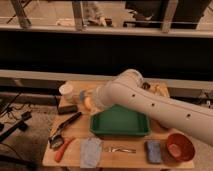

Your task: Place apple in metal cup

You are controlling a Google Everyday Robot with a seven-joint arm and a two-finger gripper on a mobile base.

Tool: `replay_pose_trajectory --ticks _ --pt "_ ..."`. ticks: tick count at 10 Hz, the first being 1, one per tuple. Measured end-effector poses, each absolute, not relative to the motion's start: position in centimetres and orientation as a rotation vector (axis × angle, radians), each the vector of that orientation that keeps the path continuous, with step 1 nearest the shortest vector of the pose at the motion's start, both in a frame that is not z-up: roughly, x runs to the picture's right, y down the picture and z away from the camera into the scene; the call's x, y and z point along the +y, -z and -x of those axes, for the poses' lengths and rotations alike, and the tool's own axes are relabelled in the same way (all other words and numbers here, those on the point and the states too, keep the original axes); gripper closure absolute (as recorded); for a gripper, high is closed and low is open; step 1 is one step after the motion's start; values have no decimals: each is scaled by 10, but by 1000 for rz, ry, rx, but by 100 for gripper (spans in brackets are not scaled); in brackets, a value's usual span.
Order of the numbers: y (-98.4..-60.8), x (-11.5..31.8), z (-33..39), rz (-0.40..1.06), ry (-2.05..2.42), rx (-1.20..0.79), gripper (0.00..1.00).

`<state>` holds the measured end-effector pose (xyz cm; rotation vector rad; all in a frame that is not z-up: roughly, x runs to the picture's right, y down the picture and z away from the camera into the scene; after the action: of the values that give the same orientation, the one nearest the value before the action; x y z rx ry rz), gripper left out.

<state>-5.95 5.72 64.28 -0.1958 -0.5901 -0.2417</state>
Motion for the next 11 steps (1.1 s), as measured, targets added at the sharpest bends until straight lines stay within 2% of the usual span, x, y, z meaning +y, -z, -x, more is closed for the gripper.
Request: replay_pose_trajectory --ticks 4,5,9,10,11 --pt "-642 57 59 194 241 -591 48" --pt "-642 57 59 194 241 -591 51" --pt "-643 57 59 195 240 -591 86" --pt "-643 58 58 196 239 -591 91" --pt "-644 57 58 193 234 -588 91"
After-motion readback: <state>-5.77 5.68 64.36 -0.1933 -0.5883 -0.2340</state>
